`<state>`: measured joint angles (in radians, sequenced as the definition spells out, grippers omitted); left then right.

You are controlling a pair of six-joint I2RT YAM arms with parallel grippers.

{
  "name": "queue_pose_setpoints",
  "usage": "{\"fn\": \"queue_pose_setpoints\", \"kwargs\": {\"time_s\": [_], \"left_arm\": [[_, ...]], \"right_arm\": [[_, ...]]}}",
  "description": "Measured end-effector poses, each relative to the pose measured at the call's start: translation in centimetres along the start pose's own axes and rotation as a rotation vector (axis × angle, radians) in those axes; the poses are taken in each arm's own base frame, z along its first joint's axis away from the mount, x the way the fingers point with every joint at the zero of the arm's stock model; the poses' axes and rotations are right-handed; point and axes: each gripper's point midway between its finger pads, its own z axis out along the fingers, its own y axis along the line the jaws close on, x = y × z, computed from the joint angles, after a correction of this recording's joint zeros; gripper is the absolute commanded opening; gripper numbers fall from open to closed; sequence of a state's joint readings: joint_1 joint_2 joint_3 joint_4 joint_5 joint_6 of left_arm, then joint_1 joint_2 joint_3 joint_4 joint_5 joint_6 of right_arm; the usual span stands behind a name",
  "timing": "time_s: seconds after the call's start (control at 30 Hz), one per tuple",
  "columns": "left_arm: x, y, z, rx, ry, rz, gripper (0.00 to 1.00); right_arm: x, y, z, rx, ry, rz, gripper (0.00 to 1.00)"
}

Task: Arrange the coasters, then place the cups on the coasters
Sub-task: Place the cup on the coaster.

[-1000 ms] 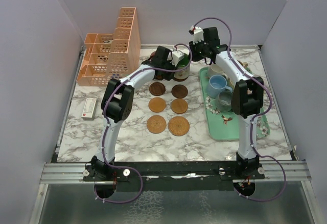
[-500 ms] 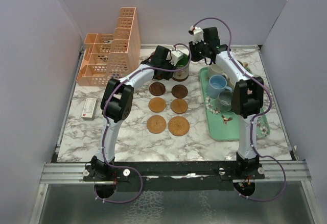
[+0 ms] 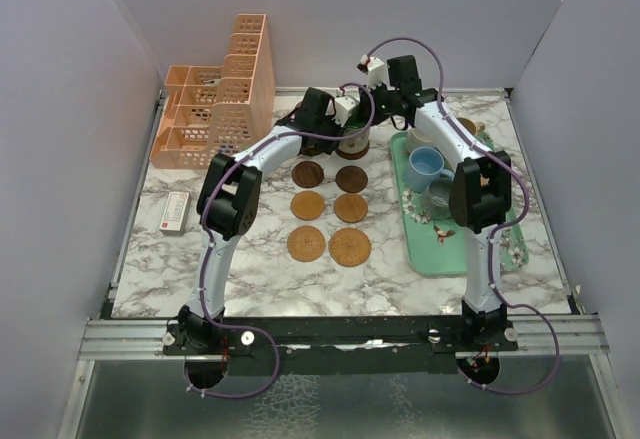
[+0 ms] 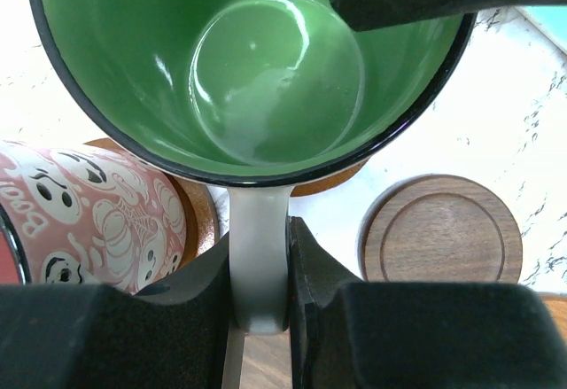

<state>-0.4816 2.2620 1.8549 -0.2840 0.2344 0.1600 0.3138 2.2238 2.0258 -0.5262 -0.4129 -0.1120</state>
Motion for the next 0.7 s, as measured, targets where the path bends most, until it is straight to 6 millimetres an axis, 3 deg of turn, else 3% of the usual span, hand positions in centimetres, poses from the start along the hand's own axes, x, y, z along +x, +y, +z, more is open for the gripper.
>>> {"fn": "queue_pose_setpoints", "kwargs": {"time_s": [0.37,0.7], "left_arm": [[0.06,-0.01,0.14,0.0,-0.006,0.002,0.16],[0.0,-0.07,0.5,0.0,-0.027,0.007,0.34]], "right_arm": [[0.13,0.05,-0.03,-0.004,0.004,0.002,0.02],[0.56,0.41,-0.29,-0.018,0.024,0.006,0.09]]}}
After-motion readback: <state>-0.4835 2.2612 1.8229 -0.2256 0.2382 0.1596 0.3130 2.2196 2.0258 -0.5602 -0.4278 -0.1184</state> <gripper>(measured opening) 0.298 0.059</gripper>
